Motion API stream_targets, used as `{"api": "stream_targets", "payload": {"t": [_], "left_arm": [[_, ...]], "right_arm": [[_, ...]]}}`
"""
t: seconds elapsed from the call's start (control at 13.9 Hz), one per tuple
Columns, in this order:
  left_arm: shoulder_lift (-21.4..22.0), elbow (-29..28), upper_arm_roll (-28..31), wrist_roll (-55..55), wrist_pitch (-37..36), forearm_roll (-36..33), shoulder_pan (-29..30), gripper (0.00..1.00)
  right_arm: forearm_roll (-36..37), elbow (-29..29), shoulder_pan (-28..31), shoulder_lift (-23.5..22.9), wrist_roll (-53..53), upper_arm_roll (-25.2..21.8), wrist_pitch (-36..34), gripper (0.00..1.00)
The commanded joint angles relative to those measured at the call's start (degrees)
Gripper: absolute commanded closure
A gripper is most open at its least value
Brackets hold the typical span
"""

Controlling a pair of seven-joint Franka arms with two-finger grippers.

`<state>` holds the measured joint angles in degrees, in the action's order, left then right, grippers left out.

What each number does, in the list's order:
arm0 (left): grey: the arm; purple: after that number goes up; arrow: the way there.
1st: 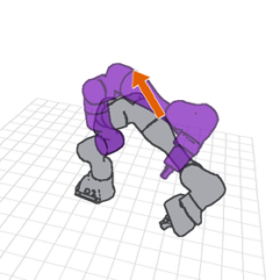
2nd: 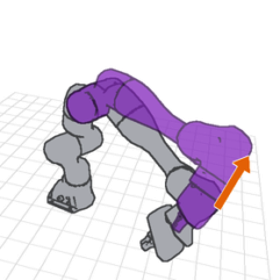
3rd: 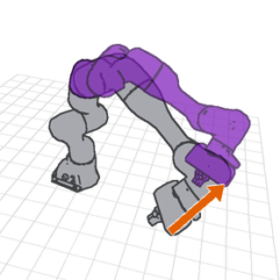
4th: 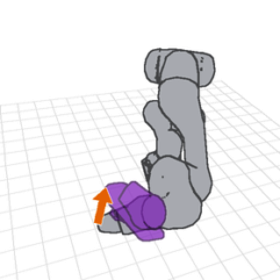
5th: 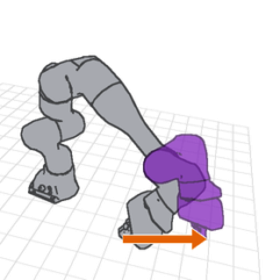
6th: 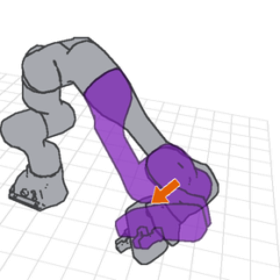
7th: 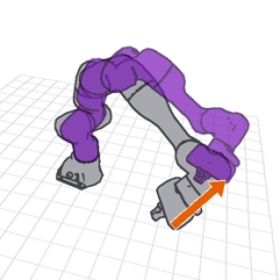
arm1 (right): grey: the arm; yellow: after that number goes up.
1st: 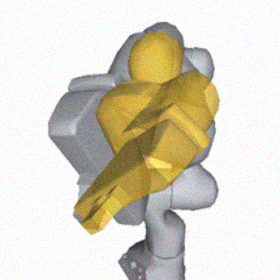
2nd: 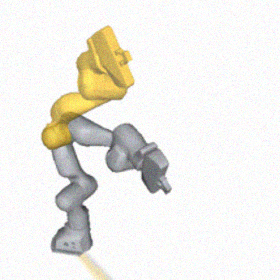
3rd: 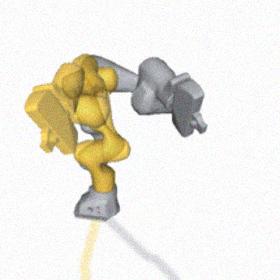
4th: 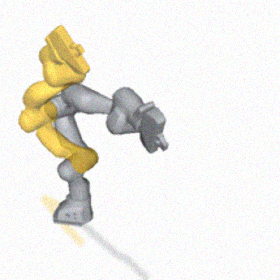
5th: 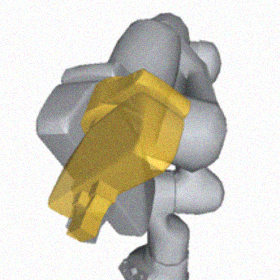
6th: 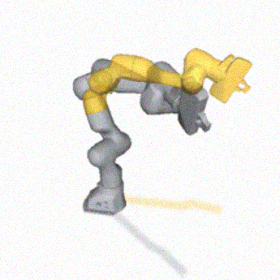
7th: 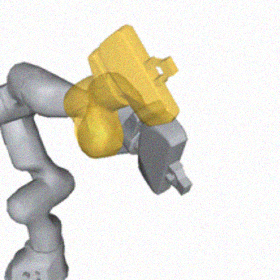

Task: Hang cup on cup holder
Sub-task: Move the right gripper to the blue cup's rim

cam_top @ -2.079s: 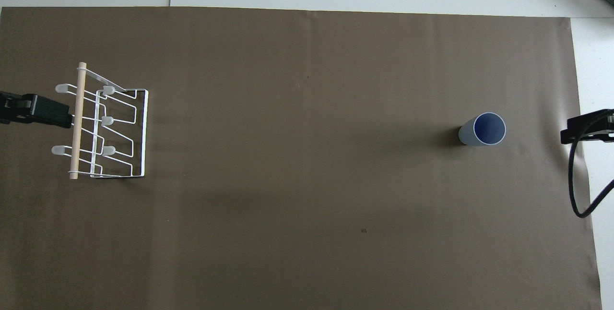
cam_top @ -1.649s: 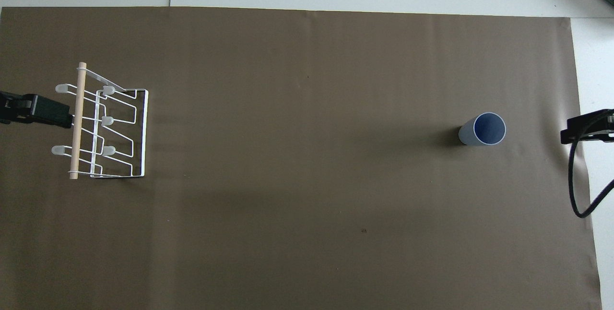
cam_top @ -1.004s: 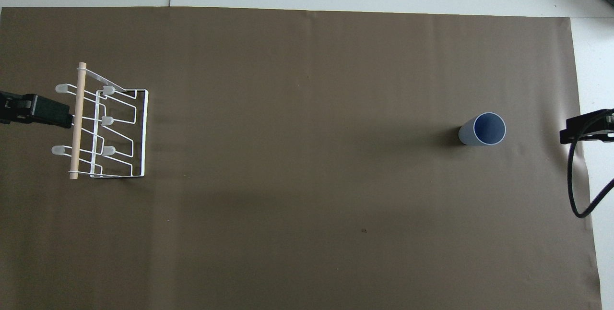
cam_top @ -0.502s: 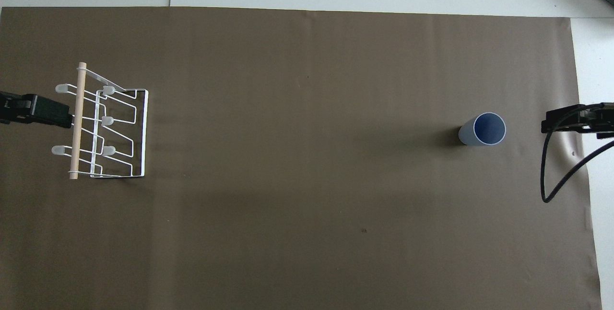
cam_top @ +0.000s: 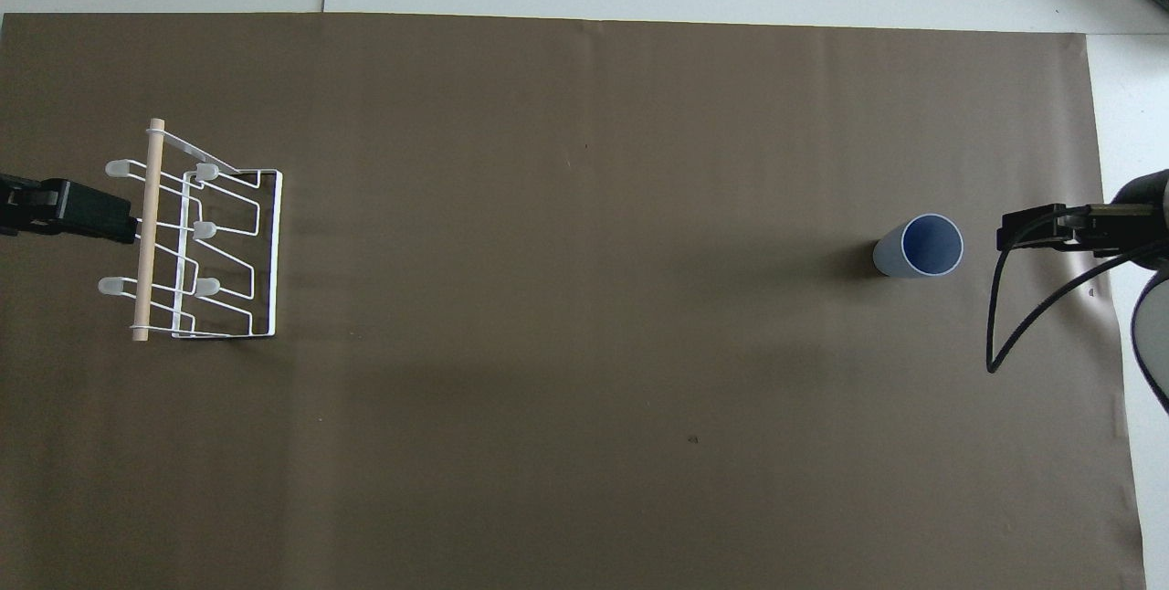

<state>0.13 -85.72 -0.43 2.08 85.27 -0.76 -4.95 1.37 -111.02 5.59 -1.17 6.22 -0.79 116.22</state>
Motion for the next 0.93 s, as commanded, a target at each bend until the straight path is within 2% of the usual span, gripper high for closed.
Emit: {"api": "stream_targets", "payload": {"t": [0.0,0.36,0.86], "left_arm": [[1.45,-1.64,0.34,-0.76,0.86,0.49,-0.24,0.0],[1.45,-1.56,0.34,-0.76,0.77,0.32,-0.24,0.0],[1.45,-1.56,0.34,-0.85,0.77,0.32,-0.33,0.0]], "right_arm": [[-0.23,-1.04,0.3,-4.36,1.6,0.43,6.11,0.0],[-0.31,-5.87,0.74,-5.68,3.8,0.43,13.76,0.0],[-0.31,-7.63,2.41,-7.53,6.52,0.43,16.41,0.0]]}}
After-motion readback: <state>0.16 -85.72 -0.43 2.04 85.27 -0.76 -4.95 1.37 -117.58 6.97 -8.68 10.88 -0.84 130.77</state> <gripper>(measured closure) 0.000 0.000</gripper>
